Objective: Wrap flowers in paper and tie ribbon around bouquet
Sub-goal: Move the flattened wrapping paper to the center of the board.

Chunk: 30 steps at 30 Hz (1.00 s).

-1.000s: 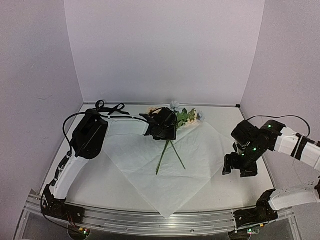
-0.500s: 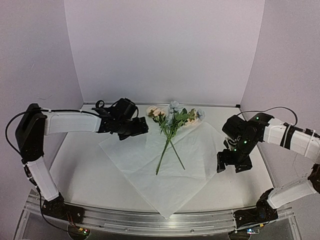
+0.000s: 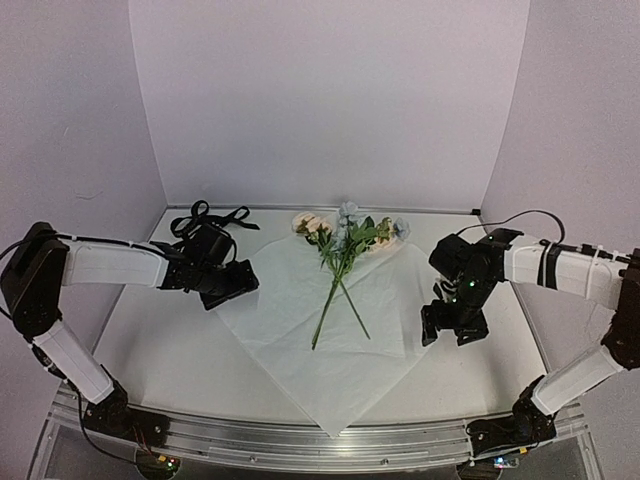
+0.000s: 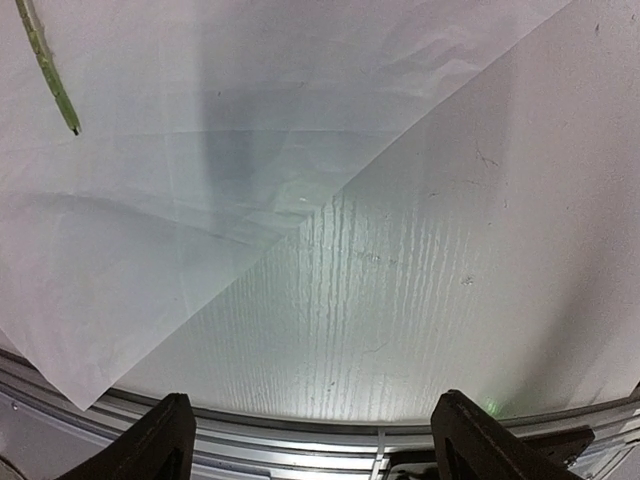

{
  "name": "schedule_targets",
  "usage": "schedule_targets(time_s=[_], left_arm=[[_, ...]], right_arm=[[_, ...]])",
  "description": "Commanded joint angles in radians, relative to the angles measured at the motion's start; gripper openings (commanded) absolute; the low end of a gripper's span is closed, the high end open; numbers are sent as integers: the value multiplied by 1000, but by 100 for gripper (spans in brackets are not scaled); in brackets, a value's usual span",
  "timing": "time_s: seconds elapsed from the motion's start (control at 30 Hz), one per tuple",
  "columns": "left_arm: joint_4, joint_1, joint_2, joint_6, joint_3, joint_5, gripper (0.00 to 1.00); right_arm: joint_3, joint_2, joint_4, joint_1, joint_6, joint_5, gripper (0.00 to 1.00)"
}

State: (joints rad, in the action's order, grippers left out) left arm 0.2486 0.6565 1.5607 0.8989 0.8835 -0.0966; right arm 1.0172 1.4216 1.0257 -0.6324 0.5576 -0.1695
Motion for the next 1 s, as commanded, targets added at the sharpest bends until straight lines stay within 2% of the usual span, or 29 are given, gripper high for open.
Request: schedule_targets(time_s=[0.0, 0.2, 0.33, 0.5, 0.67, 0.83, 0.97], left_arm=[[-214, -12, 88, -95, 88, 123, 91], [-337, -12, 257, -125, 205, 237, 92], [-352, -12, 351, -102, 259, 288, 94], [-354, -12, 381, -59, 233, 320, 94], [-318, -16, 360, -34, 163, 291, 95], [-292, -34, 333, -21, 82, 281, 95], [-288, -55, 293, -5, 1, 273, 96]], right_arm=[[27, 48, -45, 46, 4, 5, 84], [39, 103, -110, 94, 45, -40, 84], [80, 159, -128, 101, 46, -50, 84], [142, 246, -156, 108, 32, -56, 86], [190, 331, -191, 109, 47, -72, 82], [193, 403, -262, 108, 88, -97, 74], [204, 458, -283, 103, 126, -109, 54]])
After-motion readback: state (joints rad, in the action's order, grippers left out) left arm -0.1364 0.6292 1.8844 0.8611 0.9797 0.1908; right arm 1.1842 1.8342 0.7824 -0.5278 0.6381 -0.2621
